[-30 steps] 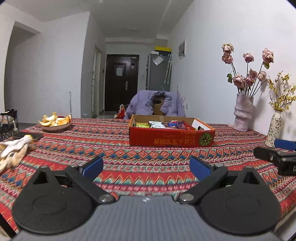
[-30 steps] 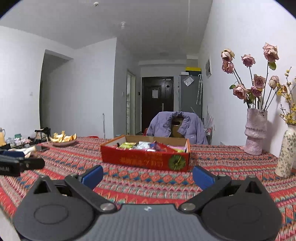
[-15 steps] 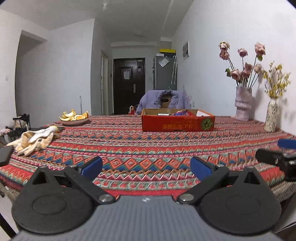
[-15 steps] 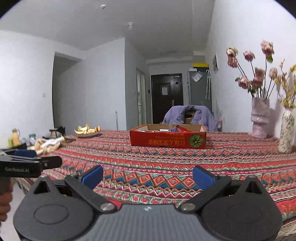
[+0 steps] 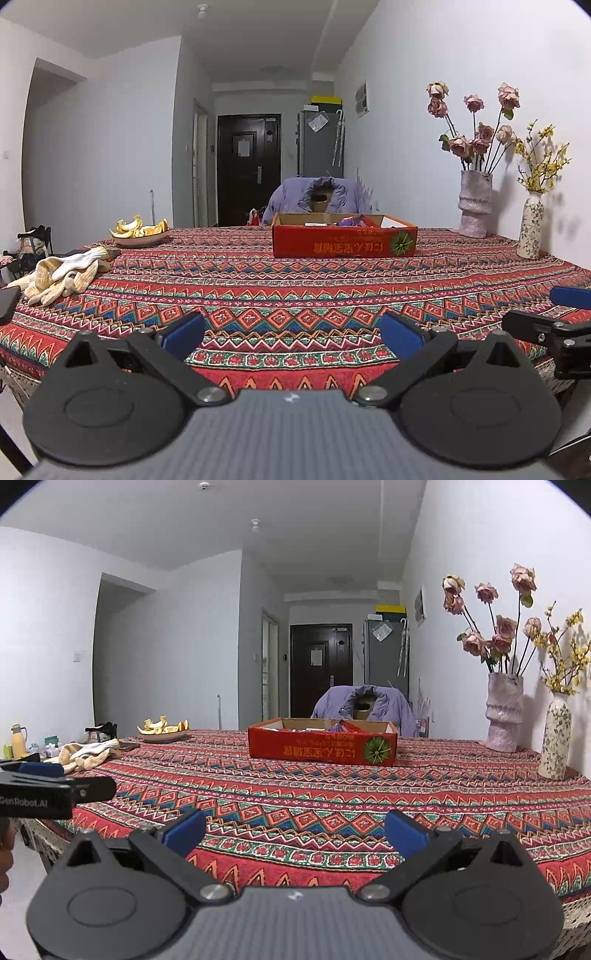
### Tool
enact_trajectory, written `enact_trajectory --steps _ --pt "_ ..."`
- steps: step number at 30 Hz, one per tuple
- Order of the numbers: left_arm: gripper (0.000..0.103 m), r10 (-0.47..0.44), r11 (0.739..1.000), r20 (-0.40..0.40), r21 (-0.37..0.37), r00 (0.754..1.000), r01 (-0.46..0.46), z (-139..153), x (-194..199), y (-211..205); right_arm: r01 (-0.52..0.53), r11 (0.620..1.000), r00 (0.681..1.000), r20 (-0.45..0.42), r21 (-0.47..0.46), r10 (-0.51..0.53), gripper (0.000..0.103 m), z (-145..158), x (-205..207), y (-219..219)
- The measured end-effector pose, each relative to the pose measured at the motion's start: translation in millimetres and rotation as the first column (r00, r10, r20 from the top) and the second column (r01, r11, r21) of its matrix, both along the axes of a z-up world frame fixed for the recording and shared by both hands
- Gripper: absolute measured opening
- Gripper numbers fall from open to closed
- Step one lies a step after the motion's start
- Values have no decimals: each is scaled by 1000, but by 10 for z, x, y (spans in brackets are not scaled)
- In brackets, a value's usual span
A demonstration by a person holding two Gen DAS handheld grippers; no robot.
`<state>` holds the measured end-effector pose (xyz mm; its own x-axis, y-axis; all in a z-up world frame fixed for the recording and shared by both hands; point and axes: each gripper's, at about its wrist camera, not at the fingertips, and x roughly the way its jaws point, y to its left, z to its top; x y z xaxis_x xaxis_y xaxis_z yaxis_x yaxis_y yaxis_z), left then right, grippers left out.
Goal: Organize snacks
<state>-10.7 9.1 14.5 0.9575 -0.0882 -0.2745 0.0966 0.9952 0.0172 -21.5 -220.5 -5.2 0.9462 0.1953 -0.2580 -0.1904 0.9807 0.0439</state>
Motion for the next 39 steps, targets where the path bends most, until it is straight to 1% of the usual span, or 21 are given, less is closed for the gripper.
enact_trajectory --steps 4,8,12,23,39 --pt "103 -1 1000 0 -2 1000 1 5 -1 4 6 1000 1000 -5 11 -6 103 -5 3 -15" --pt "103 3 1000 4 -6 1000 -3 13 -5 14 15 1000 1000 5 -13 -15 103 0 -21 17" --pt "103 3 1000 4 -4 1000 -3 17 -8 9 9 1000 1000 6 -16 -9 103 -4 -34 36" --pt "103 3 1000 -7 -9 1000 -3 0 5 14 11 1000 1000 7 -13 -11 103 3 -14 18" --pt "103 3 1000 -1 -7 1000 -3 12 0 21 29 1000 1000 10 -10 -28 103 -6 -25 1"
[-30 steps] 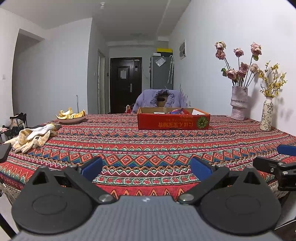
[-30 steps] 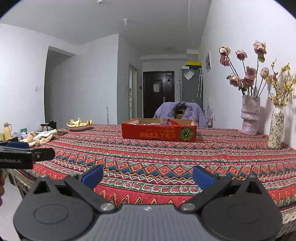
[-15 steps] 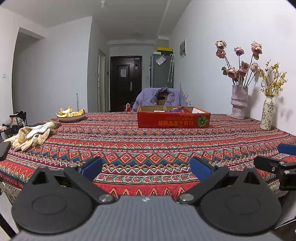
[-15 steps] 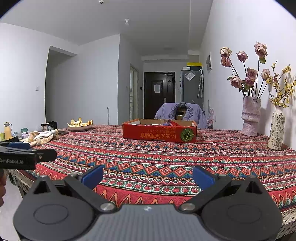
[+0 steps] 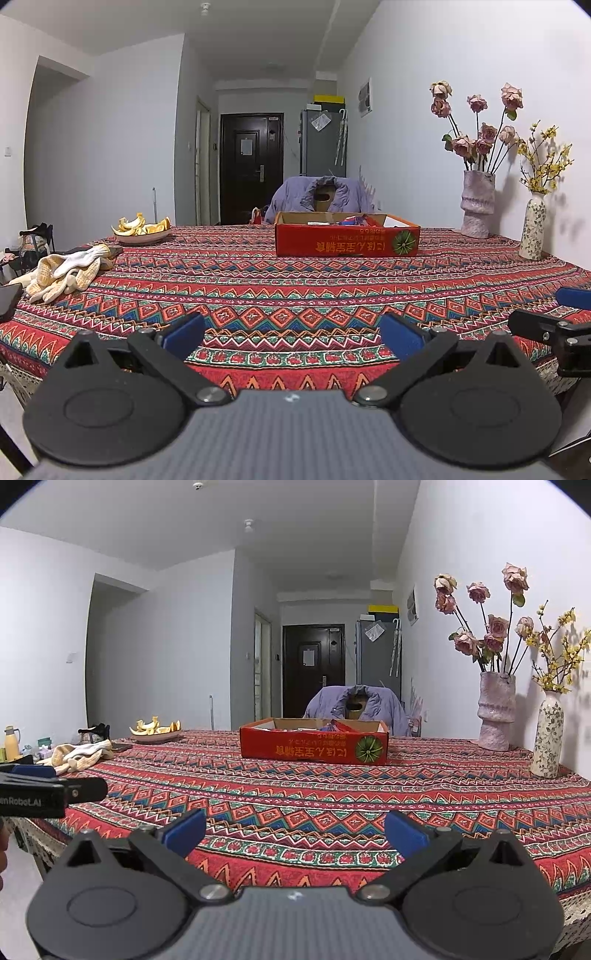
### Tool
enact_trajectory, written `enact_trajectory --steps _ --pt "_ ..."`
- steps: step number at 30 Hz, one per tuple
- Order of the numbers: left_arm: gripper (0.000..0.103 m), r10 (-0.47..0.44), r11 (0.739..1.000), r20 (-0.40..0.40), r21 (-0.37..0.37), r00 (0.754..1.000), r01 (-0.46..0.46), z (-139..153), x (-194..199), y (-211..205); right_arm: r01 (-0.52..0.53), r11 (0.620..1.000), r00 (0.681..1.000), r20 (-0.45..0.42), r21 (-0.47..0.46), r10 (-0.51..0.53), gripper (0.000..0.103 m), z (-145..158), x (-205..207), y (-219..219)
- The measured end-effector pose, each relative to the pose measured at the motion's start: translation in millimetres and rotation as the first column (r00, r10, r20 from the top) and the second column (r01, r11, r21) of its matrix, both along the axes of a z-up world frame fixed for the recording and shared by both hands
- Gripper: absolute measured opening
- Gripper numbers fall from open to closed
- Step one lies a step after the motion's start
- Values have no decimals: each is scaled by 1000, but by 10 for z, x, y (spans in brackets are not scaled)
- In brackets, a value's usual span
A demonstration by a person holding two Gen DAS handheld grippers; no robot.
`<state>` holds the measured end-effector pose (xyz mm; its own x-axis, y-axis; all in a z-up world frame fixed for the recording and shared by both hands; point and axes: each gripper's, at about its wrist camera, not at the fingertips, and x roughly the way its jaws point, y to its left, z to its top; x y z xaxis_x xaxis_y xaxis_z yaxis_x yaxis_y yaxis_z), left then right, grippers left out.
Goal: Organize snacks
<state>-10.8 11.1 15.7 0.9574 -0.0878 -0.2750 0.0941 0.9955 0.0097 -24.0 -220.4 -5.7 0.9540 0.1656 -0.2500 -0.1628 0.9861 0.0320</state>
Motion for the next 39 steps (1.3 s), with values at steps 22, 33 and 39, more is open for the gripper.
enact_trajectory --steps 22,33,39 --pt "103 2 1000 -2 0 1000 -2 2 10 18 -3 1000 1000 -3 7 3 103 12 10 -8" --pt "103 4 1000 -3 1 1000 -4 7 14 18 10 1000 1000 11 16 -10 103 27 -10 -25" --pt "103 4 1000 -3 1 1000 -4 6 19 25 10 1000 1000 20 5 -10 103 37 -26 -8"
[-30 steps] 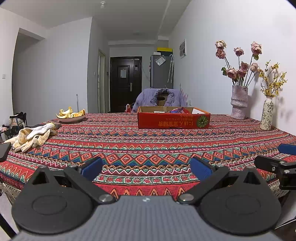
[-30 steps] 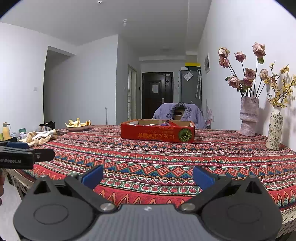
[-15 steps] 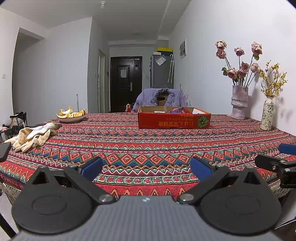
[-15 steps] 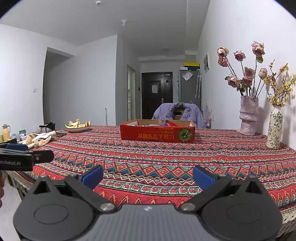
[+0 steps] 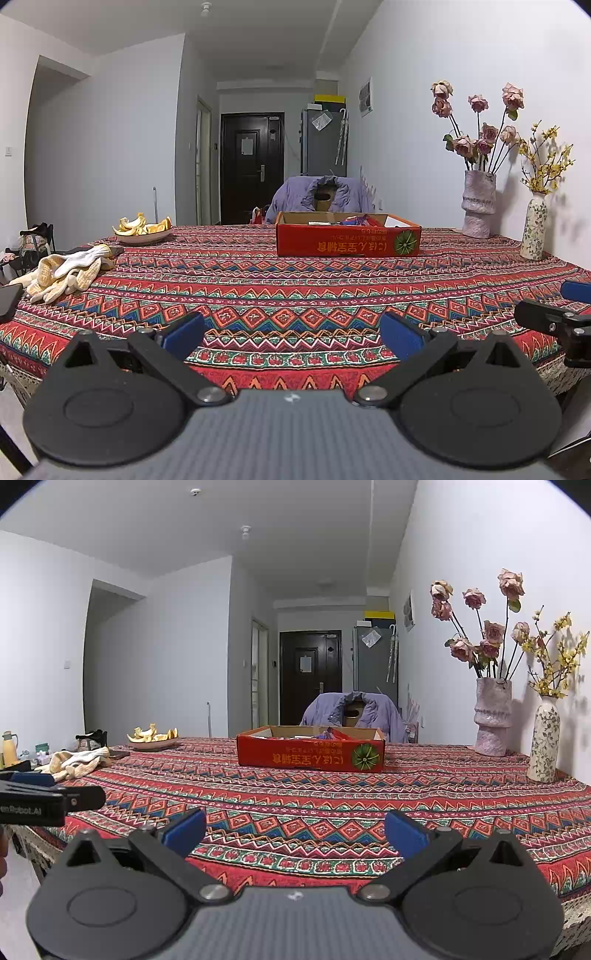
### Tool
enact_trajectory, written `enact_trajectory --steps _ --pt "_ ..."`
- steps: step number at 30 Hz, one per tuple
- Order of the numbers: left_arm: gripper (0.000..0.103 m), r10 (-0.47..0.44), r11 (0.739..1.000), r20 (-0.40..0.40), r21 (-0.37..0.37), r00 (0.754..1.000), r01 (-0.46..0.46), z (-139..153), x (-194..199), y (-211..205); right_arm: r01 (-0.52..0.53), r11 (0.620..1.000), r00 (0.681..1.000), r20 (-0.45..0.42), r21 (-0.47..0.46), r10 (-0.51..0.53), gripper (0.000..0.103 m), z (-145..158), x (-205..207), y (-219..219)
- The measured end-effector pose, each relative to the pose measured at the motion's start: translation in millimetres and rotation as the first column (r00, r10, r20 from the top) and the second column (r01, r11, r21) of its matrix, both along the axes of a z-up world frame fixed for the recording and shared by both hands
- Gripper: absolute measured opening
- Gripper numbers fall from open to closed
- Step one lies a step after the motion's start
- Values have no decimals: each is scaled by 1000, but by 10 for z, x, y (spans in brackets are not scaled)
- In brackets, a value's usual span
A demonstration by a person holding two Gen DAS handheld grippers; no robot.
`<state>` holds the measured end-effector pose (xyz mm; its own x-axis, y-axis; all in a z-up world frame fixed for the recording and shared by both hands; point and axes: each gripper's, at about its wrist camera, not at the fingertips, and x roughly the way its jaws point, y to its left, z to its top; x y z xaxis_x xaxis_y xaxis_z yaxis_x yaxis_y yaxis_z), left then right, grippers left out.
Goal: Organize snacks
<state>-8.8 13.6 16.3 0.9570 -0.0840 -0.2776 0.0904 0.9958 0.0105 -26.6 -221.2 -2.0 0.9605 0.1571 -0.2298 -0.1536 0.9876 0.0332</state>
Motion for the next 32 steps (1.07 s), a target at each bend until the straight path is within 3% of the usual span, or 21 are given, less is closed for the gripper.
enact_trajectory --steps 32 --pt "103 0 1000 -8 -24 1000 -1 -12 -6 8 14 1000 1000 -25 -1 -14 103 -46 9 -15"
